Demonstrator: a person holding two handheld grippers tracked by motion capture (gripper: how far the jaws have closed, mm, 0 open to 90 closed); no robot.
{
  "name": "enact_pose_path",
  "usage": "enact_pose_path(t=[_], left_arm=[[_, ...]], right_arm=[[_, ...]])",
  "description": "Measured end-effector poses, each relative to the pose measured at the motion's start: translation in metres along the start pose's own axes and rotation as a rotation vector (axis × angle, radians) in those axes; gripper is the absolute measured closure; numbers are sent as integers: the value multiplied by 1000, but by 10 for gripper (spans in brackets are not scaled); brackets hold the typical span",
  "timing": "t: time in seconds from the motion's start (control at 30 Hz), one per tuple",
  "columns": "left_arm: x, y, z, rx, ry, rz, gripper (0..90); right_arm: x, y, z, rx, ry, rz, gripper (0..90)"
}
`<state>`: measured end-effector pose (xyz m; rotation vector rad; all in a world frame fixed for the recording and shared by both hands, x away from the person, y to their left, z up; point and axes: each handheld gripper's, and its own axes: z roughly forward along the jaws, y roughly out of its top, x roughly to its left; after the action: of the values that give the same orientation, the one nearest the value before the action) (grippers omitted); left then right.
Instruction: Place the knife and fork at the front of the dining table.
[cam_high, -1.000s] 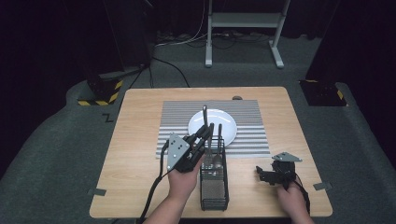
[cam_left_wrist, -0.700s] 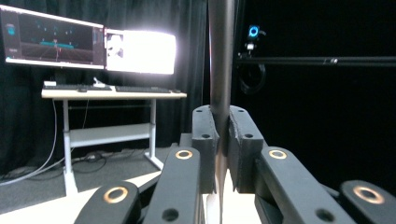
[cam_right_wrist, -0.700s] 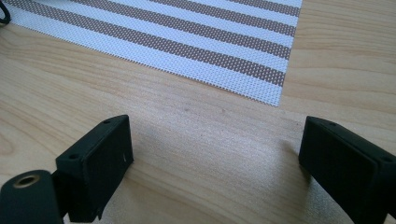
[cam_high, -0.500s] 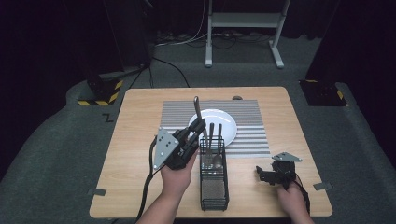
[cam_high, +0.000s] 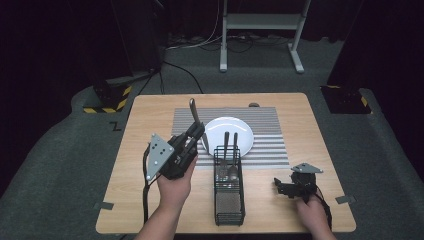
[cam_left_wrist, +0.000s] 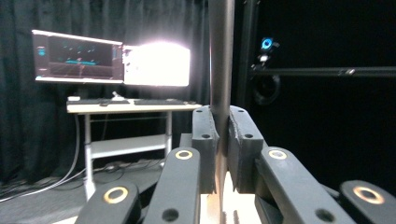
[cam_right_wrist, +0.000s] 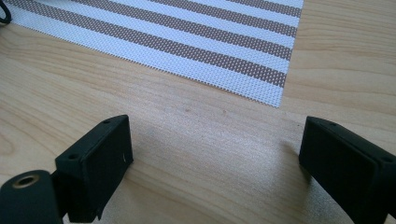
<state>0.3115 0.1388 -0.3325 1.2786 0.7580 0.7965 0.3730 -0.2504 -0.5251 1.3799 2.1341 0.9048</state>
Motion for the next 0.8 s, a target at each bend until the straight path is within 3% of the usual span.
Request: enact_pose_path(t=[0.47, 0.8], left_arm=[[43, -54, -2, 155, 142, -41, 823], [71, -87, 3, 220, 237, -84, 822]], right_arm=[[0, 0, 0, -1, -1, -1, 95], [0, 0, 0, -1, 0, -1, 94]])
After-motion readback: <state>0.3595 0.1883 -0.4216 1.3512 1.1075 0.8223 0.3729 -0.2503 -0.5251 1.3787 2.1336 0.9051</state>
